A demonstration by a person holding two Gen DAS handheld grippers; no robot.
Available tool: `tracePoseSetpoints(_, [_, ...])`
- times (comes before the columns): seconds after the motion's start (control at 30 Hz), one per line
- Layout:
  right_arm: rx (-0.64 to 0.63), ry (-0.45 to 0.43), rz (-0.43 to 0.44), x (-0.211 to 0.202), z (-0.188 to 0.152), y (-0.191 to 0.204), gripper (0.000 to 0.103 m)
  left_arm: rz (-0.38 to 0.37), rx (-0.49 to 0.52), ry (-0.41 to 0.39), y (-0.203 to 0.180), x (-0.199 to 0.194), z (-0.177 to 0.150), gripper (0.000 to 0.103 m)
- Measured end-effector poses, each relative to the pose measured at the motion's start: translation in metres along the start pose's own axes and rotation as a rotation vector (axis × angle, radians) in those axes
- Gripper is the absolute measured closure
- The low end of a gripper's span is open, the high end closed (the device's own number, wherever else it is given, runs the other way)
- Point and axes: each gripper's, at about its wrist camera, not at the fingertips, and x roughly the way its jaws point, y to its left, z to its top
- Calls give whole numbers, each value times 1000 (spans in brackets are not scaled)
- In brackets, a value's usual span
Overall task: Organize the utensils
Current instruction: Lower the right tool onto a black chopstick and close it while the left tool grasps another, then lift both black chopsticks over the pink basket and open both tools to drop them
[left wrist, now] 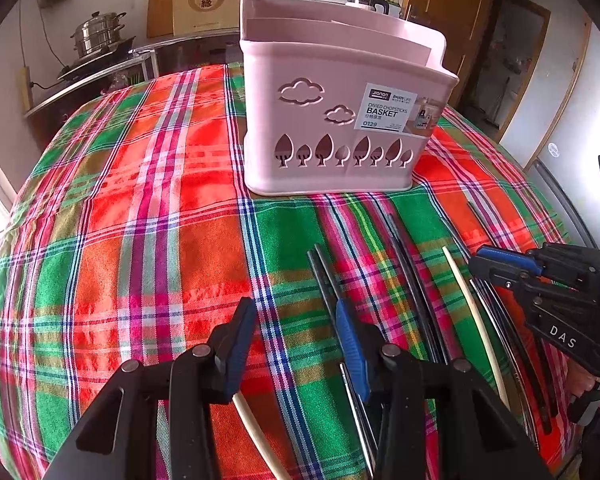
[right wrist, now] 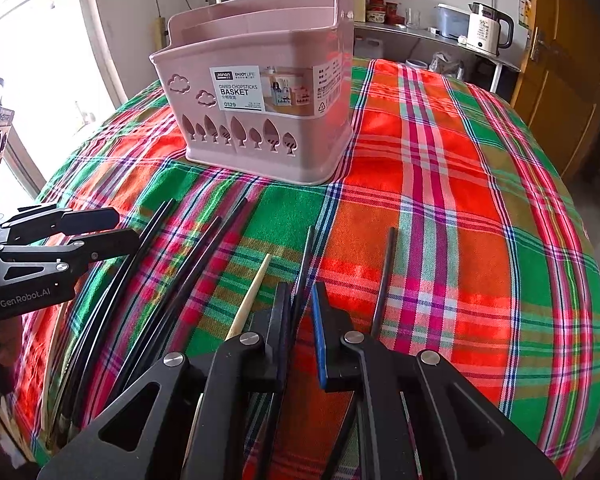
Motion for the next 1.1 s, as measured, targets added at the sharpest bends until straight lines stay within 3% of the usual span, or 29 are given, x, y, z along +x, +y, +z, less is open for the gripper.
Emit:
tracePoseSetpoints(0.37, [-7,7,-11,2,1,-1,92,59,63,26,-17,8,5,64])
tracePoseSetpoints(0.5, [-8,15,-19,4,5,0,92,61,77,36,-22,10,8,86])
tracePoseSetpoints(0.6, [-10,23,-25,6,8,1,94,63,103,46,-28,11,10,93])
tracePoseSetpoints(0.87, [9,23,5,4,12,-2,97,6,45,59,-18,9,17,95])
tracePoseSetpoints(1.1, [5,-44,22,-27,22,2,97,-57,28,-11,-15,-27,25,96])
